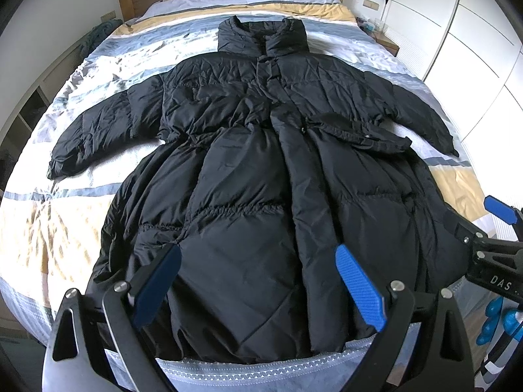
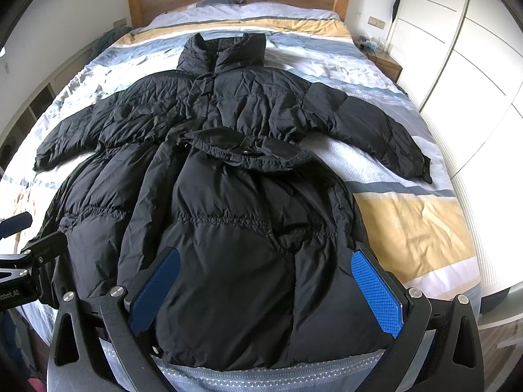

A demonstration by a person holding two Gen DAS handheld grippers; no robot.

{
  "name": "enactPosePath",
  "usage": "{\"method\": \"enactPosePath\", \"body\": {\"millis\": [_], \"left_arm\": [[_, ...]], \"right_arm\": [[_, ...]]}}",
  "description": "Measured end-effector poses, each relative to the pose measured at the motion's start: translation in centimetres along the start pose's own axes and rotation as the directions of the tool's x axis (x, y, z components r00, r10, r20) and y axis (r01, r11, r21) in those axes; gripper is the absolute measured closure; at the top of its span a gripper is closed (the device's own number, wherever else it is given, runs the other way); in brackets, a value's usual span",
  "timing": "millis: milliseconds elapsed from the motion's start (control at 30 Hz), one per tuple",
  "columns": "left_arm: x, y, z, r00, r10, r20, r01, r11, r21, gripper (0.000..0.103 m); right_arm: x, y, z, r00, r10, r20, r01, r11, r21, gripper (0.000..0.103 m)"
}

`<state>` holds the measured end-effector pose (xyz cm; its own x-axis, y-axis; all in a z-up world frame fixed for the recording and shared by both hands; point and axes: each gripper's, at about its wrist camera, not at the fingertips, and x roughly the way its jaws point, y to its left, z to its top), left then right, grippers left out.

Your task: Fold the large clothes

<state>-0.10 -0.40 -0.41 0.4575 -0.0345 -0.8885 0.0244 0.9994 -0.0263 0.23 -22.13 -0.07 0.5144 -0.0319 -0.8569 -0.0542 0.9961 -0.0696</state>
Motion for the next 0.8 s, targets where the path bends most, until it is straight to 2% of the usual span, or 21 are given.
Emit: {"method": "enactPosePath", "body": {"millis": [800], "left_arm": [[0.10, -0.10, -0.23, 1.000, 0.001, -0.006, -0.001, 1.000, 0.000, 0.007]], "right_arm": [[0.02, -0.05, 0.07, 1.000, -0.001, -0.001, 0.001, 1.000, 0.000, 0.000]]}}
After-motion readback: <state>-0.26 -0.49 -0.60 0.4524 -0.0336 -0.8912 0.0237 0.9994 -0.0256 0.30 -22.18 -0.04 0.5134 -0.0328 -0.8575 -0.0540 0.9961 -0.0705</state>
